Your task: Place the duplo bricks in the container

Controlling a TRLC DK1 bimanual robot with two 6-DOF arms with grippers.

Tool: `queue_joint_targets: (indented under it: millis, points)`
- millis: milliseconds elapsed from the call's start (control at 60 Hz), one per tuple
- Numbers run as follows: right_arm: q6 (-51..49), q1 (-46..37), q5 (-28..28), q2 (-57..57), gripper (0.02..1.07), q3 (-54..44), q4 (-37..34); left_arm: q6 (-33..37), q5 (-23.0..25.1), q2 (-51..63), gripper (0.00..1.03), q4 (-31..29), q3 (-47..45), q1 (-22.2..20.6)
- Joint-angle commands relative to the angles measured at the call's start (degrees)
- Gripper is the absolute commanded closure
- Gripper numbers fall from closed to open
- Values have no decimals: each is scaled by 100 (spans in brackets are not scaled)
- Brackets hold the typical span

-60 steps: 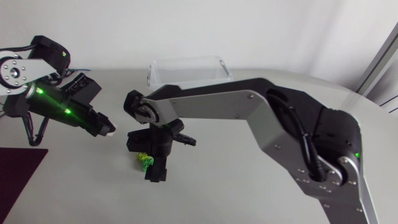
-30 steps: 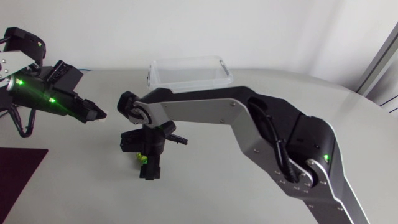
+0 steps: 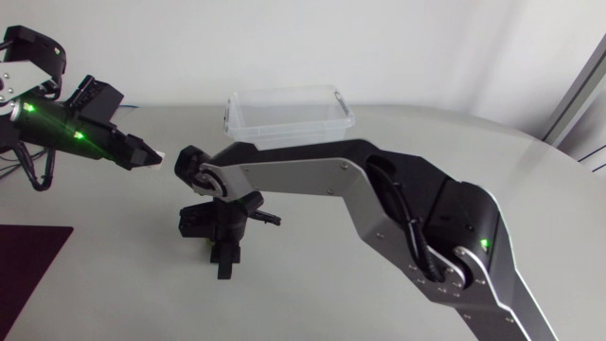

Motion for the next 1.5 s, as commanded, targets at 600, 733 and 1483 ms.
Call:
queue_joint_targets:
  millis: [600, 733, 1483]
  points:
    - [979, -1504, -1074, -2817, 87, -2178, 672, -1373, 627, 2026, 69, 1275, 2524, -1345]
    - [1146, -1864, -1215, -3151, 87, -2319, 813, -1540, 627, 2501, 68, 1565, 2884, -1609]
    - [2895, -2963, -1171, -3028, 86, -1686, 2746, -1250, 91, 1551, 17, 2637, 1372, -1635]
